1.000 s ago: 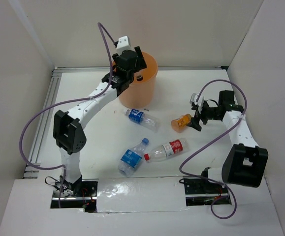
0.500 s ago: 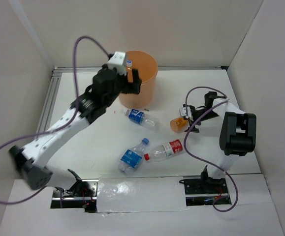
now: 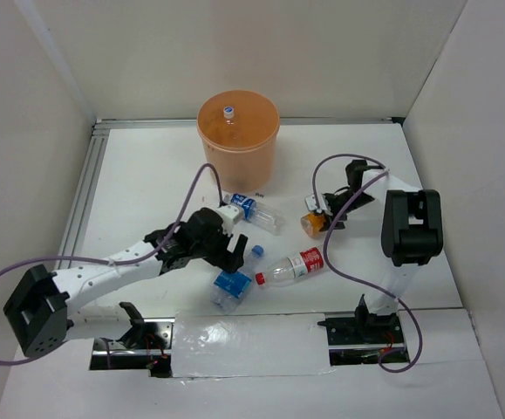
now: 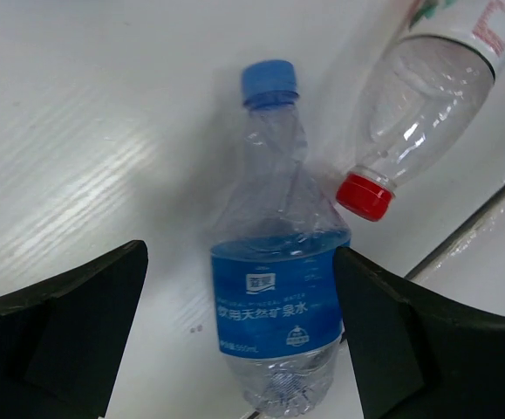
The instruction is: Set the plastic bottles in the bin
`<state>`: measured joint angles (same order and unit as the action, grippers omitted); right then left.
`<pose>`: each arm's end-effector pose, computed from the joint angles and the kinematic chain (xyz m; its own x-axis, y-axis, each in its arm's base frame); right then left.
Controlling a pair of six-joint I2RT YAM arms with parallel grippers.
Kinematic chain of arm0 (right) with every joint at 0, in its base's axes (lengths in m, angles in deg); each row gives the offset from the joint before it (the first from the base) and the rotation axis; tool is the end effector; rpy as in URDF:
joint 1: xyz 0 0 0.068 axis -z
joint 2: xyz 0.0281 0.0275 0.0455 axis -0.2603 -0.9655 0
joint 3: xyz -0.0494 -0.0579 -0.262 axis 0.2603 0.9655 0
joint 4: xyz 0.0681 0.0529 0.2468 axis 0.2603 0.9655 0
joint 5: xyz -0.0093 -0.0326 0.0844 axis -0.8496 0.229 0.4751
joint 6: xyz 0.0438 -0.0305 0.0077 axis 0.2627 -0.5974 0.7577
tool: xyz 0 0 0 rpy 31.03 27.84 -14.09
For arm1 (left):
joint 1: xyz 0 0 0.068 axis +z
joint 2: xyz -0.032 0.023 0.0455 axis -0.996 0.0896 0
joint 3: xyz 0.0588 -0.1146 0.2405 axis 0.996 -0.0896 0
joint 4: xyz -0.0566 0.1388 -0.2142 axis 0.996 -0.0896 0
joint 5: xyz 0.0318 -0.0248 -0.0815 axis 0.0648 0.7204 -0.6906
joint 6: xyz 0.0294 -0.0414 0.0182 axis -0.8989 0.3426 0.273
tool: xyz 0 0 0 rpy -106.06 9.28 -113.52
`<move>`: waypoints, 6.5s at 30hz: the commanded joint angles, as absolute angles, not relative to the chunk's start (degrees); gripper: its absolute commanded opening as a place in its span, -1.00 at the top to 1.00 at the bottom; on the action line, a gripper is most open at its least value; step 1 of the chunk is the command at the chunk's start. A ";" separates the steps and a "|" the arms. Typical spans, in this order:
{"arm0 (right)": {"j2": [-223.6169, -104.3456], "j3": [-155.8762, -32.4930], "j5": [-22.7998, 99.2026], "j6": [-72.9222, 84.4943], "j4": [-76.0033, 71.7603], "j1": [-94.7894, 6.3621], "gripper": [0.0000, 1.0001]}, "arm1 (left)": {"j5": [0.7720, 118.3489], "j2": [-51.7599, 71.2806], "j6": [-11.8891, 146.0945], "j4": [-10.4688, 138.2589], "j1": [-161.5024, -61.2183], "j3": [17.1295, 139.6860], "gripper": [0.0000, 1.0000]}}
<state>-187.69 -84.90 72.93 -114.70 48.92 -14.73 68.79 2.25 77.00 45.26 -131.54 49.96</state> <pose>0.3165 0.0220 0.1632 0.3965 -0.6791 -0.6178 -0.9180 -0.2909 -0.2694 0.1733 -0.1828 0.2409 -0.6795 0.1870 -0.7095 0.5050 0.8207 -0.2673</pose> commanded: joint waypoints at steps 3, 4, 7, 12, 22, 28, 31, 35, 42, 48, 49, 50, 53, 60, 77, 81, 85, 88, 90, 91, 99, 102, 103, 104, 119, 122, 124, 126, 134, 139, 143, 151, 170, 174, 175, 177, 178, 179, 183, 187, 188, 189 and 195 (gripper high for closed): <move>-179.25 -90.69 79.41 -115.15 56.16 -14.74 0.37 | 66.33 6.33 77.50 50.98 -135.83 51.59 -1.00; -178.01 -94.62 81.43 -110.93 56.17 -14.21 0.40 | 66.33 7.12 77.50 50.98 -136.45 51.07 -1.00; -174.41 -104.72 89.08 -89.03 46.36 -14.21 0.40 | 66.33 8.44 77.50 52.21 -137.07 50.54 -1.00; -175.09 -117.23 92.71 -53.02 16.77 -18.94 0.37 | 66.15 11.78 77.50 52.83 -137.60 49.31 -1.00; -203.73 -155.03 83.48 -34.27 13.56 -33.54 -0.04 | 70.27 14.86 80.48 55.46 -138.12 46.15 -1.00; -209.46 -159.71 82.33 -28.46 13.81 -34.16 -0.91 | 72.57 15.39 81.63 55.46 -138.74 46.14 -0.84; -205.34 -155.93 81.54 -28.45 14.33 -34.16 -1.00 | 72.57 14.61 82.15 54.94 -138.74 46.14 -0.32; -197.97 -150.13 80.92 -24.94 13.81 -31.00 -1.00 | 72.57 8.65 82.15 52.83 -138.74 48.50 0.19; -182.06 -129.50 86.00 -31.50 24.74 -18.71 -0.33 | 73.62 2.21 76.80 49.22 -137.35 65.28 0.71; -169.14 -104.89 86.64 -73.82 51.82 -11.93 0.49 | 79.93 7.03 72.75 59.29 -133.39 76.98 0.74; -166.34 -99.03 85.59 -86.24 59.95 -11.92 -0.53 | 81.08 8.00 72.75 61.51 -131.11 77.69 0.74; -164.92 -96.10 84.80 -90.11 62.39 -11.92 -0.85 | 81.09 10.27 72.75 63.53 -129.87 79.61 0.74; -159.38 -86.45 83.30 -102.87 67.76 -13.50 -1.00 | 81.88 14.41 75.64 70.21 -125.39 85.05 0.74; -154.62 -78.23 82.06 -103.95 67.50 -20.53 -1.00 | 81.71 27.51 80.65 75.33 -117.66 100.71 0.71; -152.41 -67.34 74.42 -80.94 45.38 -35.82 -1.00 | 81.27 40.27 82.33 68.02 -110.26 110.30 -0.99; -153.92 -63.65 69.60 -76.28 38.61 -40.39 -1.00 | 81.27 35.18 78.12 65.85 -112.80 110.83 -0.99; -157.25 -60.48 63.28 -75.38 33.07 -42.50 -1.00 | 81.10 24.91 70.21 62.68 -119.30 103.03 -0.99; -159.80 -58.80 61.07 -75.91 30.78 -43.03 -0.96 | 78.19 15.70 68.44 60.65 -123.52 89.28 -0.99; -160.94 -58.01 59.49 -76.43 30.16 -43.04 -0.79 | 75.31 11.80 68.44 58.64 -124.76 81.86 -0.99; -160.95 -57.14 58.95 -76.96 30.15 -43.04 -0.66 | 74.34 10.13 69.14 57.84 -124.76 74.69 -0.99; -155.87 -68.78 68.85 -74.62 40.25 -33.22 0.46 | 67.31 -9.26 60.65 65.02 -125.82 47.84 -0.89; -155.32 -76.71 72.91 -70.65 40.26 -28.55 0.46 | 66.68 -11.32 55.63 65.57 -125.82 45.27 -0.89; -155.32 -82.13 74.32 -67.42 39.57 -27.05 0.46 | 66.68 -11.94 52.48 65.57 -125.82 45.26 -0.89; -156.02 -84.79 75.64 -65.73 38.78 -24.60 0.46 | 66.68 -12.47 50.88 65.57 -125.82 44.57 -0.89; -184.81 -127.39 91.12 -32.69 2.03 -32.83 0.22 | 65.27 -5.62 67.72 73.66 -125.91 42.37 -0.90; -195.02 -140.04 90.59 -30.39 5.18 -33.90 -0.04 | 66.94 -6.76 71.24 73.66 -126.43 40.87 -0.90; -199.86 -145.88 90.07 -29.60 8.43 -34.42 -0.60 | 68.61 -8.16 72.39 73.13 -126.43 40.26 -0.90; -204.09 -150.71 89.01 -26.71 10.73 -33.90 -0.98 | 70.01 -9.74 73.62 70.51 -127.05 40.25 -0.92; -185.06 -133.02 83.38 -23.53 13.52 -27.14 -0.98 | 77.31 -17.21 77.31 66.01 -127.05 38.41 -0.94; -169.14 -108.94 83.65 -28.25 25.91 -21.07 -0.70 | 84.51 -18.89 85.03 63.73 -126.52 36.12 -1.00; -159.91 -85.83 76.74 -30.82 24.72 -24.47 0.22 | 89.88 -18.37 96.02 62.41 -123.98 36.12 -1.00; -167.25 -72.43 67.31 -26.97 10.76 -36.26 -1.00 | 86.29 -15.64 98.85 60.74 -119.76 37.53 -1.00; -187.75 -83.94 52.53 -27.39 0.89 -42.41 -1.00 | 87.42 -25.74 101.49 57.75 -119.23 31.90 -1.00; -187.14 -82.63 52.53 -32.82 -1.22 -42.42 -1.00 | 86.89 -25.22 100.97 58.36 -119.23 31.90 -1.00; -186.18 -82.01 53.58 -33.80 -1.22 -42.42 -1.00 | 86.89 -25.22 100.96 58.36 -119.23 31.90 -1.00; -184.60 -80.78 56.47 -36.78 -1.23 -42.42 -1.00 | 86.37 -24.60 100.96 58.97 -119.23 31.90 -1.00; -184.07 -80.08 58.40 -38.11 -0.27 -42.42 -1.00 | 86.37 -24.60 100.44 59.50 -119.23 31.90 -1.00; -183.37 -79.55 61.99 -39.08 0.79 -42.42 -1.00 | 86.37 -24.08 100.44 59.51 -119.23 31.90 -1.00; -178.97 -75.86 67.55 -44.87 4.92 -43.91 -1.00 | 85.66 -22.76 94.92 65.64 -119.23 30.67 -1.00; -176.86 -74.54 69.49 -49.19 7.65 -44.44 -1.00 | 79.61 -15.74 80.42 74.88 -119.23 30.58 -1.00; -176.86 -74.54 69.50 -49.19 7.65 -44.44 -1.00 | 78.99 -11.46 74.48 75.41 -119.23 32.50 -1.00; -176.86 -74.54 70.19 -49.19 7.65 -44.96 -1.00 | 78.46 -9.24 71.64 75.94 -119.23 33.65 -1.00; -178.70 -79.36 72.55 -51.99 11.76 -45.49 -1.00 | 76.43 2.02 53.25 79.10 -118.70 39.27 -1.00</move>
<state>-178.93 -75.45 68.97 -48.32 8.20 -44.63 78.24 -0.17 66.42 72.27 -119.17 35.23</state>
